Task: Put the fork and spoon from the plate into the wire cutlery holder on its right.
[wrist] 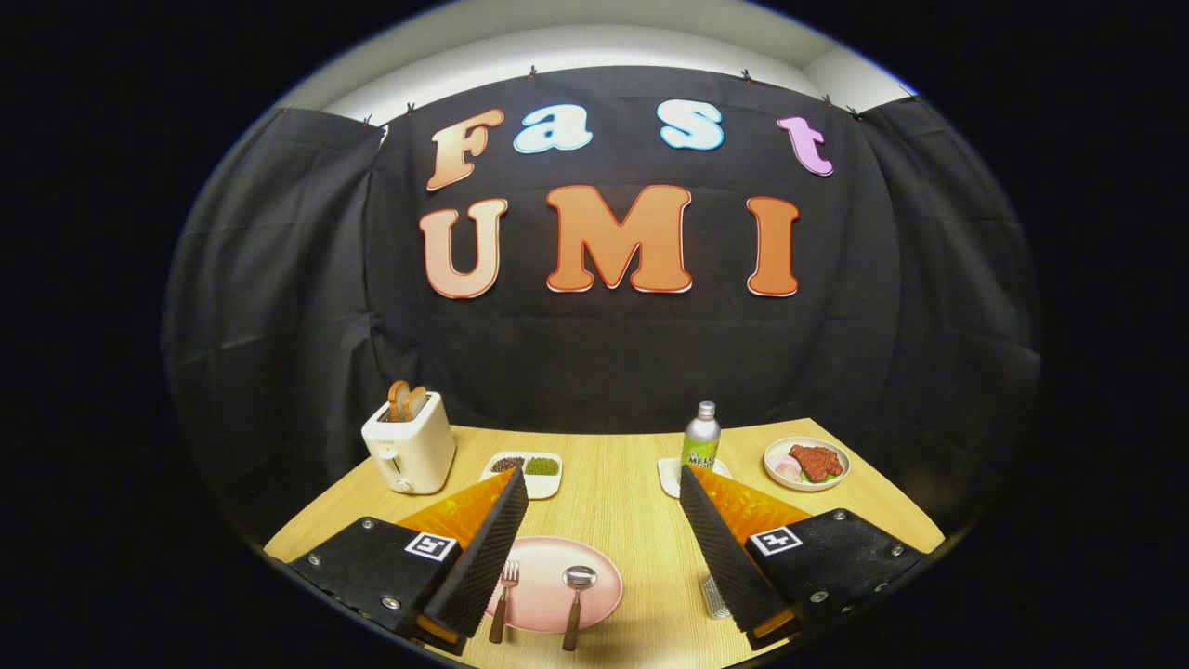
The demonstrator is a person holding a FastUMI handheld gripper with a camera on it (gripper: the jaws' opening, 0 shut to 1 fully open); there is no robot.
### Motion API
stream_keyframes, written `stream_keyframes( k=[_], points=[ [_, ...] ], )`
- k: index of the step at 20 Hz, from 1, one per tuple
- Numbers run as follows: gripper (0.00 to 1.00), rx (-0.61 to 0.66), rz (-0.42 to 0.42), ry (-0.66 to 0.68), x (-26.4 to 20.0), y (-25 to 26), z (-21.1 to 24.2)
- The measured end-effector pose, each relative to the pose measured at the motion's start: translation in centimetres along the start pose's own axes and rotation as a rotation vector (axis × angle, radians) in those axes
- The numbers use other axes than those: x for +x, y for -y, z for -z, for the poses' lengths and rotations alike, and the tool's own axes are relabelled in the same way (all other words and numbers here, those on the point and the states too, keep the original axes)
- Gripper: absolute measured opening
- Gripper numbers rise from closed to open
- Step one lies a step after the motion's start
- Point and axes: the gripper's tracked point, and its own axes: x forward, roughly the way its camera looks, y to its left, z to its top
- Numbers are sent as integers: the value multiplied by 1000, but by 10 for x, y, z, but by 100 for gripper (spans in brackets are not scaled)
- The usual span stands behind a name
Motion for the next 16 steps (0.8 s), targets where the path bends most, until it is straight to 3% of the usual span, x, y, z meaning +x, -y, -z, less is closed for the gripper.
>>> stream_keyframes(
  k=[12,14,16],
  points=[
    [99,-63,-59,-245,44,-30,122],
    [96,-79,-68,-306,45,-35,148],
    [87,-103,-67,-335,48,-37,166]
  ],
)
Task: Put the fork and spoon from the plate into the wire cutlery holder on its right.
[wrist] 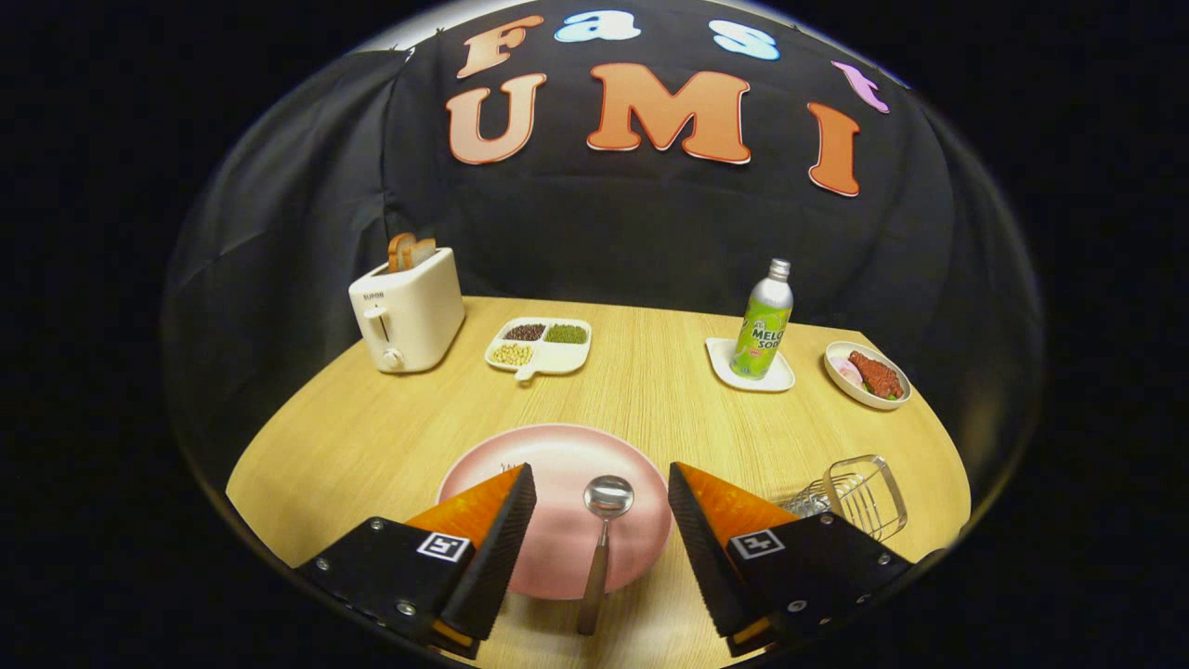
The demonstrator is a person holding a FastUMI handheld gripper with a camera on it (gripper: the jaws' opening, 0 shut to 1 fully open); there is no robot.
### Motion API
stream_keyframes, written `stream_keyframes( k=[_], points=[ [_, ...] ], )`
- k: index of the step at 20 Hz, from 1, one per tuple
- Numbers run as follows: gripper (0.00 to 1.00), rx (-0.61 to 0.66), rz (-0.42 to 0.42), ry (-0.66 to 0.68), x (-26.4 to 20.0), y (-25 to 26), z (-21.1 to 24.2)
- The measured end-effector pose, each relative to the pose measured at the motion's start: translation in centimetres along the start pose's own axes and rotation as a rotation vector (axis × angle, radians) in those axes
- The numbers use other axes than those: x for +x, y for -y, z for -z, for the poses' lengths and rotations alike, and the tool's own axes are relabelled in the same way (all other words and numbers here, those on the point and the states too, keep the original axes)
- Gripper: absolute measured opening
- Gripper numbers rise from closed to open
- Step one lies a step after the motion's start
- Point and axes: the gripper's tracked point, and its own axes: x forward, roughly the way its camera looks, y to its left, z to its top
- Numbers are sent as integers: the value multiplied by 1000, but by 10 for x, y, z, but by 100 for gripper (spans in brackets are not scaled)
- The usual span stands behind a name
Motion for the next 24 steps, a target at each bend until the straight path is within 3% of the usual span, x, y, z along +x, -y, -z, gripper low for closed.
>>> stream_keyframes(
  k=[6,11,15,17,24],
  points=[
    [67,-17,18,-95,15,0,38],
    [42,-30,31,-153,22,2,61],
    [30,-34,21,-184,26,-3,70],
    [25,-32,23,-185,26,-3,70],
    [27,18,27,-158,23,4,61]
  ],
)
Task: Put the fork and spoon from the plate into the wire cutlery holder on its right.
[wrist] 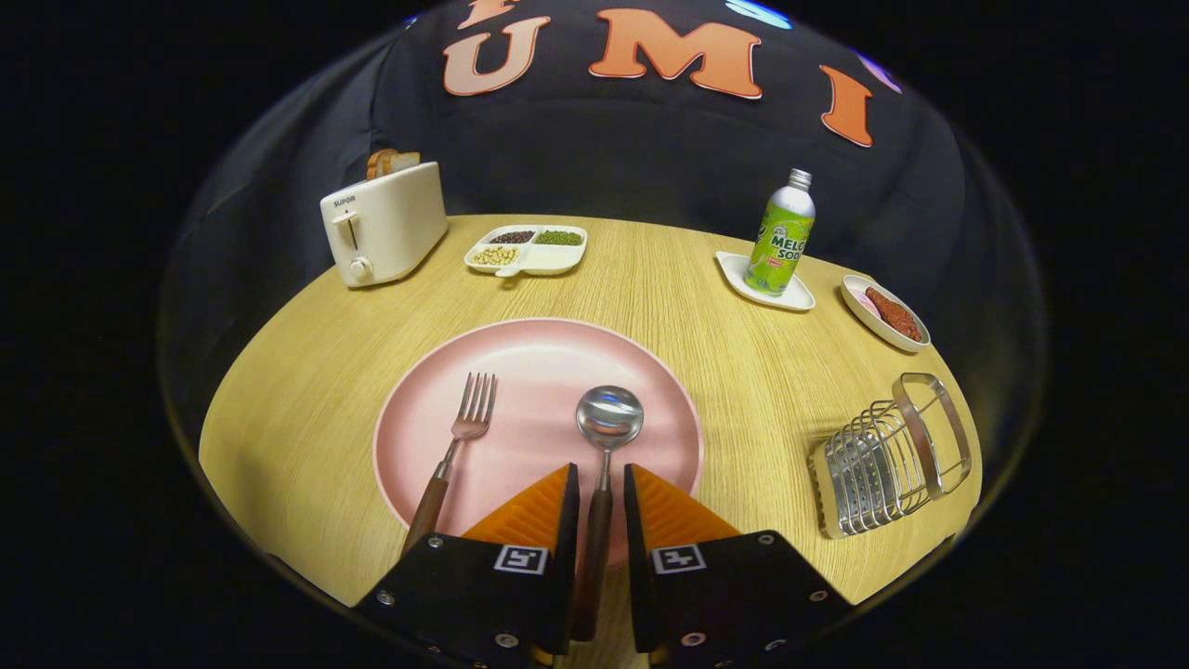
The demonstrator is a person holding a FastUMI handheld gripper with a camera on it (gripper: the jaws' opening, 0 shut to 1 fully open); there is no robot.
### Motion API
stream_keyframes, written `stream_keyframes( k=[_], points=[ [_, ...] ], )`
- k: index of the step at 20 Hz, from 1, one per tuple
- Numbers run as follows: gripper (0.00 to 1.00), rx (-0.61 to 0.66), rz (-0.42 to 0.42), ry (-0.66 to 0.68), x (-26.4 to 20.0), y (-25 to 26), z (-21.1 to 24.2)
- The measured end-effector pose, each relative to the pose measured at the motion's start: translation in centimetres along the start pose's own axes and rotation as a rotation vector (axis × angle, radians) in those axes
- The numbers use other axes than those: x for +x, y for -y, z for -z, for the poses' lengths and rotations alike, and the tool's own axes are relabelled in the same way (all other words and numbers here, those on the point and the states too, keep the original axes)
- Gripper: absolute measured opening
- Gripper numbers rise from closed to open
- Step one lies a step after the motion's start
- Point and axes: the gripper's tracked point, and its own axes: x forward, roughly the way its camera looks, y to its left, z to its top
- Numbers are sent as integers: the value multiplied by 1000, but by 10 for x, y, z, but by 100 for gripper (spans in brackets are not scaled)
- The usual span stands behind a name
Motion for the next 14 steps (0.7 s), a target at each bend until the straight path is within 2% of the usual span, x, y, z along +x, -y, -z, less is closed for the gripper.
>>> stream_keyframes(
  k=[2,3,7,14],
  points=[
    [37,54,-7,16,-9,3,-7],
    [47,77,-9,28,-14,6,-11],
    [69,87,14,79,-33,21,-28],
    [78,114,39,135,-45,38,-45]
  ],
)
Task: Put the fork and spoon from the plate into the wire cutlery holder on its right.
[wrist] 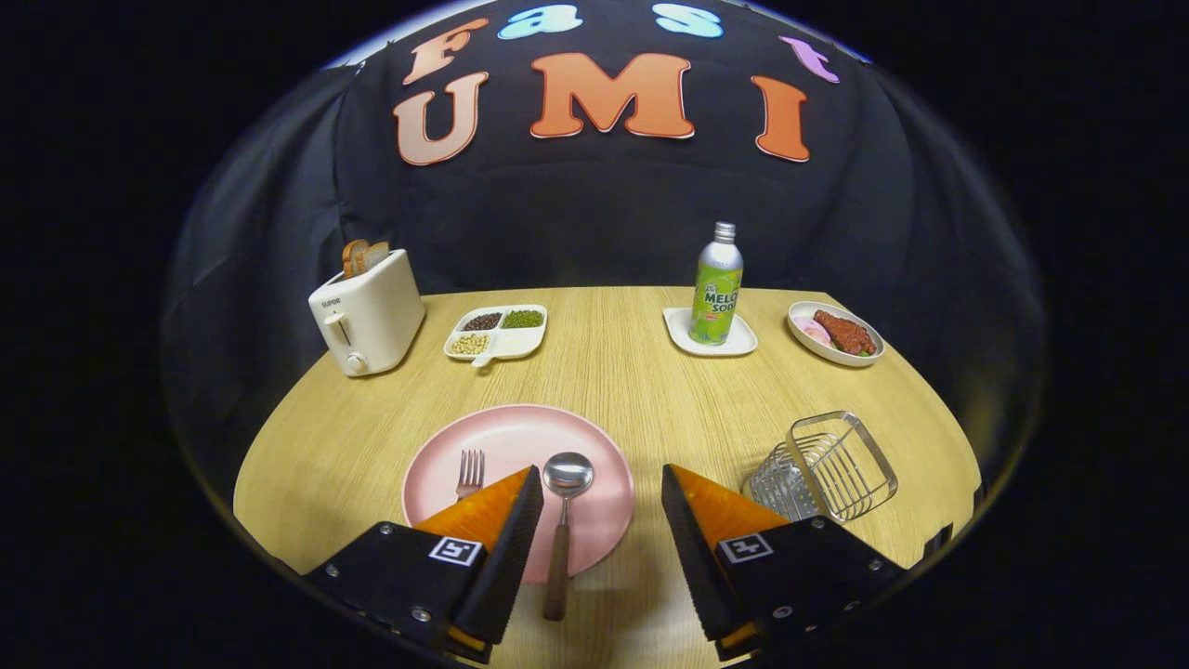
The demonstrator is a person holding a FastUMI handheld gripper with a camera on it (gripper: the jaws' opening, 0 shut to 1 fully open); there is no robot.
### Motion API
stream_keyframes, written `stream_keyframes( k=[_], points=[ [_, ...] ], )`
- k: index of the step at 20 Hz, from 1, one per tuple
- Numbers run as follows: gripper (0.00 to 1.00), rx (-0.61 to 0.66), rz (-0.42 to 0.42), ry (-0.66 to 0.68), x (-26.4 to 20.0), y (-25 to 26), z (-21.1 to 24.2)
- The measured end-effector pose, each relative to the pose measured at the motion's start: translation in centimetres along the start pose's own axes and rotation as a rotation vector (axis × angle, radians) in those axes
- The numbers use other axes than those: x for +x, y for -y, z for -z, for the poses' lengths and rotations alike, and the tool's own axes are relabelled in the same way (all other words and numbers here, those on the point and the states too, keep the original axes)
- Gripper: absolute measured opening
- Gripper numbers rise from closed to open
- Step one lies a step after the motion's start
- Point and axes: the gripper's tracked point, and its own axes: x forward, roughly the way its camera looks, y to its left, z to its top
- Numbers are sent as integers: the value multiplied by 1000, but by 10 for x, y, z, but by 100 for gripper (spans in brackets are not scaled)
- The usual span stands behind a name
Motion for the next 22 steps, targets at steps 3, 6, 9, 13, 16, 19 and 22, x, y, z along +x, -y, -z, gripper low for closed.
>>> stream_keyframes(
  k=[3,6,9,13,16,19,22],
  points=[
    [78,-13,-12,-19,1,-1,8],
    [78,-40,-31,-42,4,-6,16],
    [78,-74,-54,-62,8,-15,23],
    [78,-136,-68,-122,20,-21,44],
    [75,-138,-79,-167,29,-27,57],
    [56,-139,-79,-199,37,-31,66],
    [42,-148,-77,-228,42,-33,72]
  ],
)
